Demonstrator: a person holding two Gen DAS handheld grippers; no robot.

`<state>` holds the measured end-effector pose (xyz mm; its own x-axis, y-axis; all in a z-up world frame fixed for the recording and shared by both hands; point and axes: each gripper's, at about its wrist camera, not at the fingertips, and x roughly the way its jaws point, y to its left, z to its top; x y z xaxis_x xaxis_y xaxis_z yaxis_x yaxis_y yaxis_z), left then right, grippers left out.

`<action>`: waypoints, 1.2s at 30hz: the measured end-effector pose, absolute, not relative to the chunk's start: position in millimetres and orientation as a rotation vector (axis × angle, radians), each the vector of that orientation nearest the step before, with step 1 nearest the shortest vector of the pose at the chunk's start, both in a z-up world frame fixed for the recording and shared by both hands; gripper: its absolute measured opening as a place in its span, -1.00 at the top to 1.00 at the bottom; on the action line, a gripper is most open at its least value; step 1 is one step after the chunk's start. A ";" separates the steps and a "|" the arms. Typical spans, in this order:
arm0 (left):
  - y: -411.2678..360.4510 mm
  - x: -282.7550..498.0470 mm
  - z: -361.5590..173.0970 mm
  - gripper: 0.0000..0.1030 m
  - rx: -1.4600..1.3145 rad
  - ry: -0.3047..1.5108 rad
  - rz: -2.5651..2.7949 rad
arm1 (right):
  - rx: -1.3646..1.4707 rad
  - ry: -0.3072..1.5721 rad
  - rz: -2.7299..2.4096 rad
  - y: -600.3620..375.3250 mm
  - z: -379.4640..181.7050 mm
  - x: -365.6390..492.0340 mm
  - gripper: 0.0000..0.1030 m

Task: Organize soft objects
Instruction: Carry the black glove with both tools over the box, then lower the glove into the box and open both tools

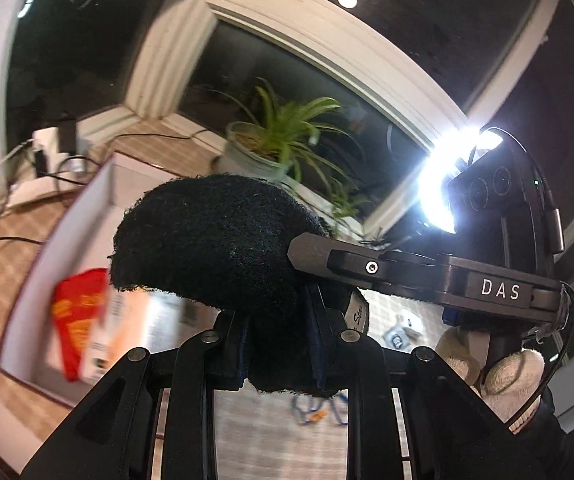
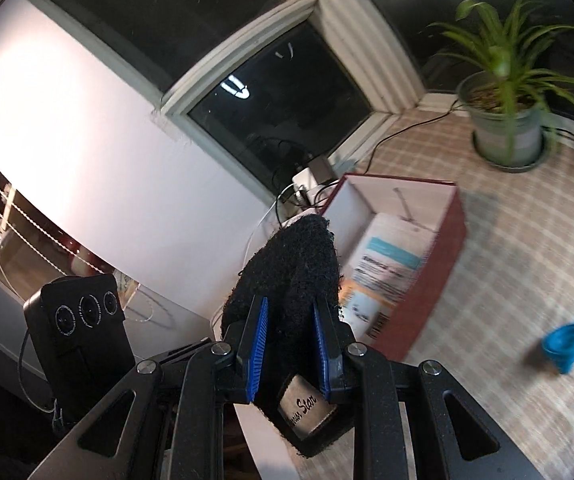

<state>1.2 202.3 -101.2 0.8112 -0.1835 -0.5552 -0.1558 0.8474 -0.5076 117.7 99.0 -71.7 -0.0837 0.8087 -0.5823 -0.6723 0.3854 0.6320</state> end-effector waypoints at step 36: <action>285.0 -18.9 -148.5 0.15 -0.546 0.796 0.181 | 0.081 1.082 1.098 130.6 -105.3 121.7 0.00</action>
<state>-18.9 285.0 -148.5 0.6927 -0.0470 -0.7197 -0.3536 0.8475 -0.3958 121.7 130.6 -105.3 0.0298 0.7471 -0.6641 -0.6751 0.5050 0.5378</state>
